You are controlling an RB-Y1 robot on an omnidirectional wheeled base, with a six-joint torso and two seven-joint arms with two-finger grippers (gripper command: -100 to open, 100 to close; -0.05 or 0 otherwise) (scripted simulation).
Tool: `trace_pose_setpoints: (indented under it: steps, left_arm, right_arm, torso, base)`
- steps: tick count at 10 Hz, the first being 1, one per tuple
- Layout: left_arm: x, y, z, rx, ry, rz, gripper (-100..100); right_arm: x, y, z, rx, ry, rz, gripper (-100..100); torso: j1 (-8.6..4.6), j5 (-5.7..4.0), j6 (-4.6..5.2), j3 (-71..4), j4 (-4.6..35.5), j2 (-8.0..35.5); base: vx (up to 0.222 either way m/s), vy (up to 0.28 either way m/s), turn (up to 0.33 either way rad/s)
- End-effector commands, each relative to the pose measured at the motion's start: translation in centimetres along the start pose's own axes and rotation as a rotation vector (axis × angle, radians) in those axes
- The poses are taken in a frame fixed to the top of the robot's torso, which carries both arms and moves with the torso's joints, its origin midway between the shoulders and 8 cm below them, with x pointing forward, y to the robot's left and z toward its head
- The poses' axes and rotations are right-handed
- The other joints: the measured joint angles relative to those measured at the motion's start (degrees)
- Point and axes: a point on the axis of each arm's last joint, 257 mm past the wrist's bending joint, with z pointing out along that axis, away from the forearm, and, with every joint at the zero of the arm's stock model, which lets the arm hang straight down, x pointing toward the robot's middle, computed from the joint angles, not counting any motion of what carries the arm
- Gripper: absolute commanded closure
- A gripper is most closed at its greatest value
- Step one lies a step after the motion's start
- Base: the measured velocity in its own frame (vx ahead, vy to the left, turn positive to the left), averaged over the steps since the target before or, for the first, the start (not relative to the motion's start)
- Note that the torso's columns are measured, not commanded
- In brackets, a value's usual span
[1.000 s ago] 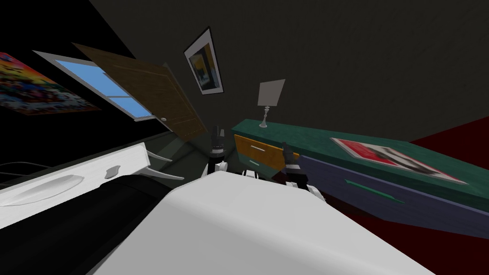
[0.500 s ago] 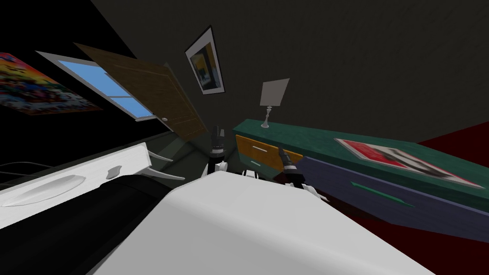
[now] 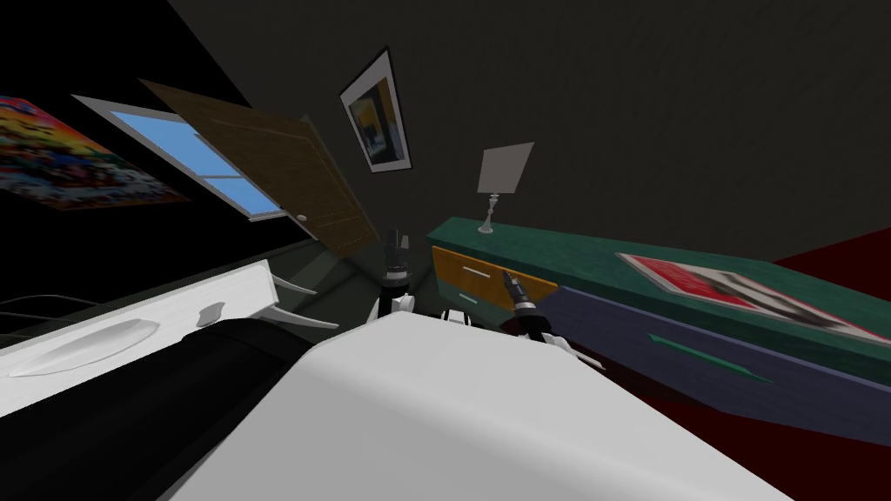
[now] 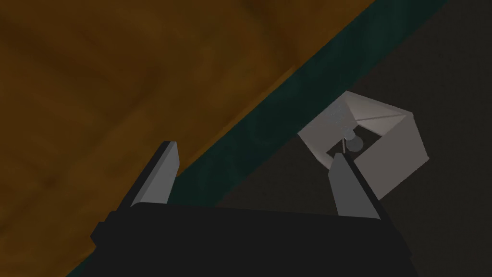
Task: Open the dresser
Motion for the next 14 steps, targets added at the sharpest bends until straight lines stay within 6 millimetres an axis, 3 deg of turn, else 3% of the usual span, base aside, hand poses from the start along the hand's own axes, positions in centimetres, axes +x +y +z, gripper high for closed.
trace_pose_setpoints:
  steps: [1,2,4,5,6,7,9,10,12,13,14]
  left_arm:
    - [0.0,0.0,0.0,0.0,0.0,0.0,0]
    - [0.0,0.0,0.0,0.0,0.0,0.0,0]
    - [0.0,0.0,0.0,0.0,0.0,0.0,0]
    - [0.0,0.0,0.0,0.0,0.0,0.0,0]
    - [0.0,0.0,0.0,0.0,0.0,0.0,0]
    - [0.0,0.0,0.0,0.0,0.0,0.0,0]
    - [0.0,0.0,0.0,0.0,0.0,0.0,0]
    - [0.0,0.0,0.0,0.0,0.0,0.0,0]
    - [0.0,0.0,0.0,0.0,0.0,0.0,0]
    - [0.0,0.0,0.0,0.0,0.0,0.0,0]
    - [0.0,0.0,0.0,0.0,0.0,0.0,0]
  right_arm:
    - [0.7,-0.7,-0.1,0.03,0.019,-0.064,-100]
    - [1.8,-2.5,-0.2,0.082,0.047,-0.11,-100]
    - [1.9,-2.5,-0.2,0.081,0.05,-0.144,-100]
    - [2.9,-4.3,-0.4,0.132,0.077,-0.193,-100]
    - [2.9,-4.3,-0.4,0.131,0.08,-0.224,-100]
    - [3.9,-6.0,-0.7,0.178,0.106,-0.264,-100]
    - [3.8,-6.1,-0.7,0.179,0.109,-0.308,-100]
    - [4.7,-7.8,-1.0,0.227,0.135,-0.357,-100]
    - [4.6,-7.8,-1.0,0.225,0.136,-0.391,-100]
    - [5.3,-9.4,-1.3,0.271,0.161,-0.444,-100]
    - [5.3,-9.4,-1.3,0.269,0.162,-0.472,-100]
  torso:
    - [-0.06,-0.01,0.01,0.0,0.0,0.0]
    - [-0.17,-0.04,0.01,0.0,0.0,0.1]
    - [-0.06,-0.01,0.0,0.0,0.0,0.0]
    - [-0.11,-0.02,0.01,0.0,0.0,0.1]
    - [-0.02,-0.01,0.0,0.0,0.0,0.1]
    - [-0.05,0.0,0.0,0.0,0.0,0.0]
    - [-0.06,-0.01,0.0,0.0,0.0,0.0]
    - [-0.19,-0.04,0.0,0.0,0.0,0.1]
    - [-0.07,-0.02,0.01,0.0,0.0,0.0]
    - [-0.1,-0.02,0.0,0.0,0.0,0.0]
    - [-0.02,-0.01,0.0,0.0,0.0,0.0]
  base:
    - [0.004,0.022,-0.002]
    - [0.013,0.039,0.011]
    - [0.008,0.033,0.001]
    - [0.004,0.05,0.01]
    - [0.009,0.05,0.002]
    - [0.018,0.065,0.006]
    - [0.006,0.044,0.0]
    - [0.006,0.036,0.008]
    - [0.007,0.032,0.0]
    - [0.012,0.049,0.004]
    - [0.013,0.052,0.002]
